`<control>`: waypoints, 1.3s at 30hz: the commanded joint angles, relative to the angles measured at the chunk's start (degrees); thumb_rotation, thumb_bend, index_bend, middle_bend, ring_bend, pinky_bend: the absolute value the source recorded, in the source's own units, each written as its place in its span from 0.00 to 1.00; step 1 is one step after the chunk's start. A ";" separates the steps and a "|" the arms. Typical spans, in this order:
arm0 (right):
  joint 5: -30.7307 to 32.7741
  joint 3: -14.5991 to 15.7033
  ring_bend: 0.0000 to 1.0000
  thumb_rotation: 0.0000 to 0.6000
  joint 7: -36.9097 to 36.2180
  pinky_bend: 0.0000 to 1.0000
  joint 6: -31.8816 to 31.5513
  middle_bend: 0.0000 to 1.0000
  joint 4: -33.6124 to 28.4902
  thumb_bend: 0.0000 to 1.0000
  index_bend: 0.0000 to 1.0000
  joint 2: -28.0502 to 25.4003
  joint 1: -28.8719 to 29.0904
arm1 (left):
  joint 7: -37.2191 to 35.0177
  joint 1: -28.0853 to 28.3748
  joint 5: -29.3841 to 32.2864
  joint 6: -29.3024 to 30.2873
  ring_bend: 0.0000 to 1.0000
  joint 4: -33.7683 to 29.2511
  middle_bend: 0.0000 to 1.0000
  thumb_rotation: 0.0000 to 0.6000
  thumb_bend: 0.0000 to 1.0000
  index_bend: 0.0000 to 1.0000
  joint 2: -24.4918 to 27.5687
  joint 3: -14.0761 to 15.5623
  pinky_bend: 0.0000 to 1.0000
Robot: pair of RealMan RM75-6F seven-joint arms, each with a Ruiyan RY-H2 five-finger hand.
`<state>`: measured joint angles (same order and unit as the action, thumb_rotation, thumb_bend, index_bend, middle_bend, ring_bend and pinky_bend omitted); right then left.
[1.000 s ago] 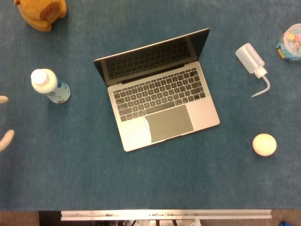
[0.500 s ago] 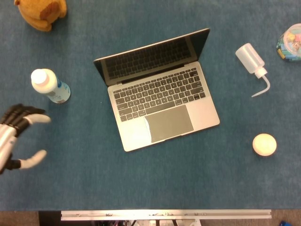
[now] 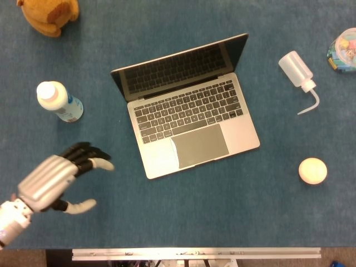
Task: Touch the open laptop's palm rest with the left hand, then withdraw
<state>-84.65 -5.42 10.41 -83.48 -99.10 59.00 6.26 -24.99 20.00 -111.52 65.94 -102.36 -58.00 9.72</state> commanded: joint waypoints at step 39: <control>2.07 0.74 0.04 1.00 -3.20 0.00 0.53 0.21 3.97 0.00 0.30 0.80 -0.88 | 24.40 9.27 10.44 -15.84 0.00 10.08 0.00 0.36 0.12 0.00 -21.03 -0.15 0.00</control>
<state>-82.58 -4.69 7.21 -82.93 -95.13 59.81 5.40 -0.39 28.99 -100.79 49.86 -92.72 -78.54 9.48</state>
